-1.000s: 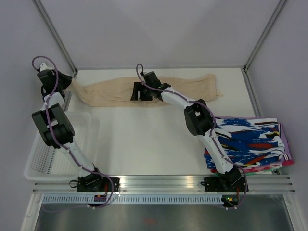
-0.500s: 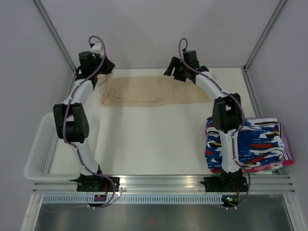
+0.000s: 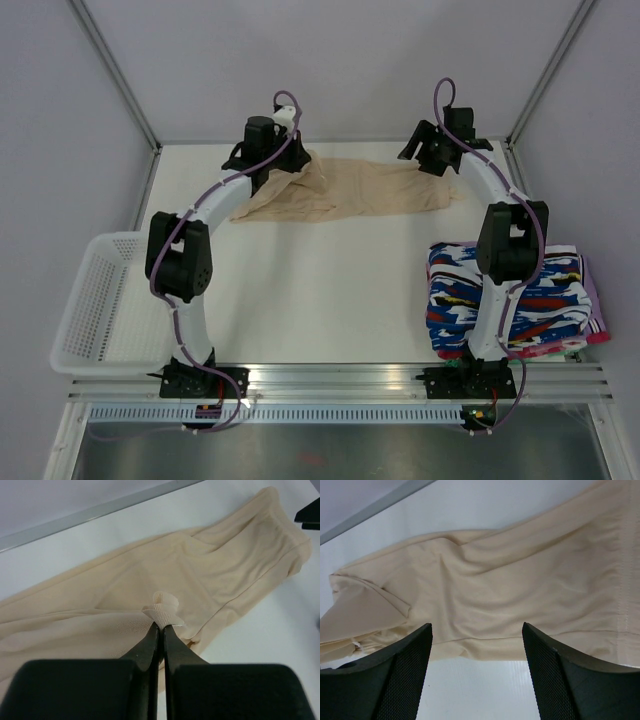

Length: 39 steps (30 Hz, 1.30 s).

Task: Fold and stack the trousers
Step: Fold the trousers

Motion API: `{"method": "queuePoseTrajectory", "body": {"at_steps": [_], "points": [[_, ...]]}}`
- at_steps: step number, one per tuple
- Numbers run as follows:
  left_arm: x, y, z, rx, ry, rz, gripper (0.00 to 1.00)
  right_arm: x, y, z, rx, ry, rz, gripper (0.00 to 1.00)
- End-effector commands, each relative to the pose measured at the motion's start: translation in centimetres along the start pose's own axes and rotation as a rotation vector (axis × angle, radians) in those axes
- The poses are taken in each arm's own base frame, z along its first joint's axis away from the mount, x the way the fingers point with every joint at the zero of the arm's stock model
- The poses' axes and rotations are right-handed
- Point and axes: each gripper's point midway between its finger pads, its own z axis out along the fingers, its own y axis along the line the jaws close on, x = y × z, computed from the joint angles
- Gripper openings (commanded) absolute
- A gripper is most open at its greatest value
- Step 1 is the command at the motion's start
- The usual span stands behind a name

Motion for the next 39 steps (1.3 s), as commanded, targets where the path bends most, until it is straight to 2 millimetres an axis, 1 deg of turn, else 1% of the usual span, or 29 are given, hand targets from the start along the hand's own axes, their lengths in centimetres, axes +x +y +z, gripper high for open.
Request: {"method": "queuePoseTrajectory", "body": {"at_steps": [1, 3, 4, 6, 8, 9, 10, 11, 12, 13, 14, 15, 16, 17, 18, 19, 20, 21, 23, 24, 25, 26, 28, 29, 31, 34, 35, 37, 39], "points": [[0.4, -0.5, 1.6, -0.046, -0.024, -0.103, 0.02, 0.5, -0.2, -0.6, -0.033, 0.035, -0.031, 0.79], [1.3, -0.6, 2.3, -0.074, 0.009, -0.184, 0.02, 0.8, -0.1, -0.6, -0.043, 0.048, -0.04, 0.79], [0.7, -0.8, 2.5, -0.088, 0.0, -0.206, 0.02, 1.1, -0.1, -0.5, -0.045, 0.056, -0.04, 0.79], [0.6, 0.0, 2.7, -0.173, -0.007, -0.286, 0.02, 1.2, 0.1, -0.3, -0.062, 0.065, -0.032, 0.79], [-0.7, 0.6, 2.6, -0.224, -0.035, -0.337, 0.02, 1.7, 0.8, -0.2, -0.102, 0.088, 0.006, 0.79], [-1.3, 0.7, 2.4, -0.234, -0.046, -0.348, 0.02, 1.7, 1.8, -0.2, -0.154, 0.09, 0.022, 0.79], [-2.6, 0.6, 2.2, -0.236, -0.071, -0.349, 0.02, 2.1, 2.2, 0.1, -0.18, 0.102, 0.053, 0.78], [-3.3, 0.5, 2.1, -0.233, -0.084, -0.347, 0.02, 2.3, 3.4, 0.2, -0.223, 0.113, 0.135, 0.79], [-3.8, 0.4, 2.0, -0.229, -0.095, -0.348, 0.02, 2.3, 5.2, 0.4, -0.299, 0.103, 0.153, 0.79], [-4.5, 0.4, 1.8, -0.23, -0.108, -0.348, 0.02, 2.7, 6.3, 1.0, -0.326, 0.111, 0.184, 0.79], [-4.3, 0.5, 1.8, -0.236, -0.105, -0.355, 0.02, 3.8, 8.4, 1.4, -0.352, 0.136, 0.24, 0.79], [-4.4, 0.5, 1.7, -0.242, -0.106, -0.361, 0.02, 3.5, 10.3, 1.6, -0.392, 0.121, 0.245, 0.8], [-4.1, 0.6, 1.7, -0.25, -0.097, -0.364, 0.02, 4.6, 11.2, 2.7, -0.406, 0.146, 0.262, 0.8], [-3.5, 0.6, 1.7, -0.256, -0.076, -0.373, 0.02, 5.3, 12.6, 3.1, -0.427, 0.16, 0.271, 0.8], [-3.3, 0.7, 1.6, -0.258, -0.069, -0.376, 0.02, 6.1, 15.4, 3.3, -0.462, 0.171, 0.287, 0.8], [-3.3, 0.7, 1.5, -0.261, -0.066, -0.376, 0.02, 7.6, 15.7, 4.8, -0.448, 0.198, 0.313, 0.8], [-3.0, 0.7, 1.4, -0.262, -0.056, -0.373, 0.02, 8.7, 17.2, 5.3, -0.467, 0.206, 0.33, 0.81], [-3.0, 0.9, 1.3, -0.274, -0.06, -0.373, 0.02, 9.7, 17.5, 6.4, -0.461, 0.239, 0.426, 0.82], [-3.6, 1.3, 1.0, -0.293, -0.081, -0.354, 0.02, 11.1, 18.4, 7.3, -0.488, 0.251, 0.523, 0.87], [-4.1, 1.4, 0.8, -0.293, -0.09, -0.34, 0.02, 11.6, 18.4, 8.0, -0.471, 0.276, 0.621, 0.87], [-4.2, 1.5, 0.8, -0.293, -0.095, -0.333, 0.02, 11.8, 18.5, 8.2, -0.469, 0.277, 0.66, 0.89], [-4.4, 1.6, 0.8, -0.295, -0.1, -0.329, 0.02, 11.9, 18.6, 8.6, -0.455, 0.265, 0.694, 0.93], [-4.7, 1.8, 0.8, -0.286, -0.108, -0.323, 0.02, 11.4, 19.0, 8.7, -0.445, 0.247, 0.76, 0.94], [-4.6, 1.9, 0.8, -0.286, -0.106, -0.323, 0.02, 11.2, 19.1, 9.0, -0.429, 0.218, 0.784, 0.98], [-4.6, 2.1, 0.8, -0.28, -0.11, -0.327, 0.02, 10.2, 19.1, 9.1, -0.41, 0.176, 0.854, 0.98], [-4.6, 2.7, 0.7, -0.287, -0.116, -0.344, 0.02, 9.8, 18.5, 9.2, -0.403, 0.141, 0.951, 0.98], [-4.4, 2.8, 0.7, -0.288, -0.116, -0.35, 0.02, 9.4, 18.0, 9.3, -0.41, 0.112, 1.023, 0.98], [-4.4, 2.7, 0.8, -0.264, -0.114, -0.361, 0.02, 8.8, 17.8, 9.2, -0.413, 0.081, 1.08, 0.98], [-4.1, 2.8, 0.8, -0.261, -0.112, -0.367, 0.02, 8.7, 17.6, 9.4, -0.394, 0.07, 1.096, 0.98]]}}
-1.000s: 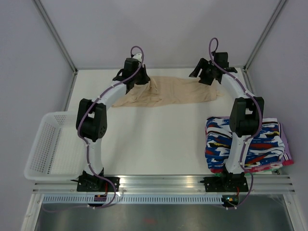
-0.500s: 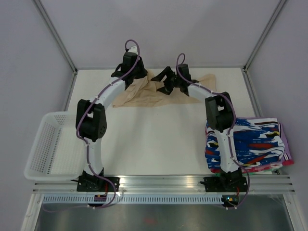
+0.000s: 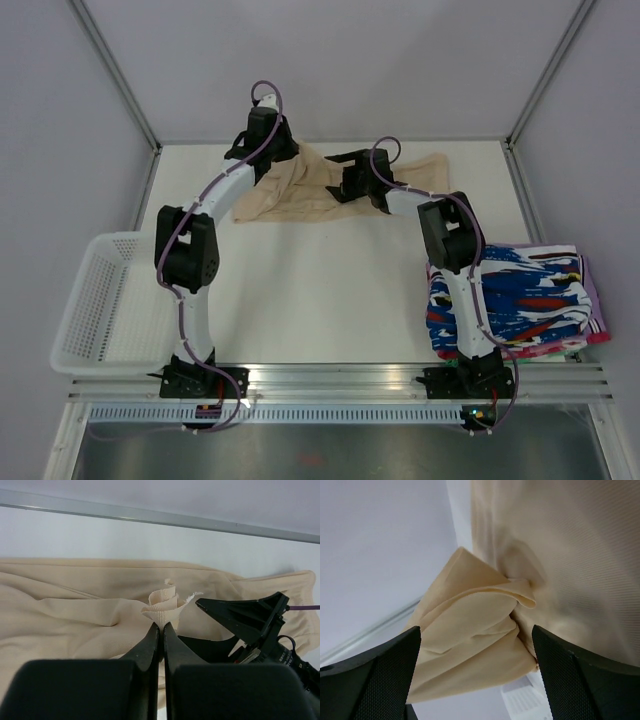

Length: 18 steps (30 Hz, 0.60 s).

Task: Fold and stack the trousers
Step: Fold the trousers

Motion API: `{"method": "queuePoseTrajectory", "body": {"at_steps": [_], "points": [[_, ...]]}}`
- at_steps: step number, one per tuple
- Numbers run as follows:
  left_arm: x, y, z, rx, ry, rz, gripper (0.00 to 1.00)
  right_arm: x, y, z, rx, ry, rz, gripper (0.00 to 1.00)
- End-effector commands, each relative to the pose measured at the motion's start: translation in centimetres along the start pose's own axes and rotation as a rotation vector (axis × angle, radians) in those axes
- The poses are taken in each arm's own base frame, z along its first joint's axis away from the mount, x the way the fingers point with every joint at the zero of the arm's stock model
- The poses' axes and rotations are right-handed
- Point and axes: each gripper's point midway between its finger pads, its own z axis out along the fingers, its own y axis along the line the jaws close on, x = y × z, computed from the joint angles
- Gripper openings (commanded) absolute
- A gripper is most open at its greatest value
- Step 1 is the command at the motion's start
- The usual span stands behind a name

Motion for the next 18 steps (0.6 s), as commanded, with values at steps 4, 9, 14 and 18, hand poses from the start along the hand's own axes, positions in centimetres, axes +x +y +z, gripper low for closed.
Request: {"method": "queuePoseTrajectory", "body": {"at_steps": [4, 9, 14, 18], "points": [[-2.9, -1.3, -1.3, 0.058, -0.075, -0.03, 0.02, 0.1, 4.1, -0.4, -0.072, -0.062, 0.122, 0.98], [-2.7, -1.6, -1.3, 0.079, -0.068, -0.038, 0.02, -0.3, 3.4, 0.9, -0.111, -0.048, 0.202, 0.98], [-1.9, -2.5, -1.9, 0.139, -0.058, -0.013, 0.02, 0.1, 3.7, 2.7, -0.062, -0.023, 0.15, 0.98], [-2.4, -3.8, -3.5, 0.227, -0.107, 0.056, 0.02, 0.3, 1.9, 4.1, 0.028, 0.0, 0.105, 0.98]]}}
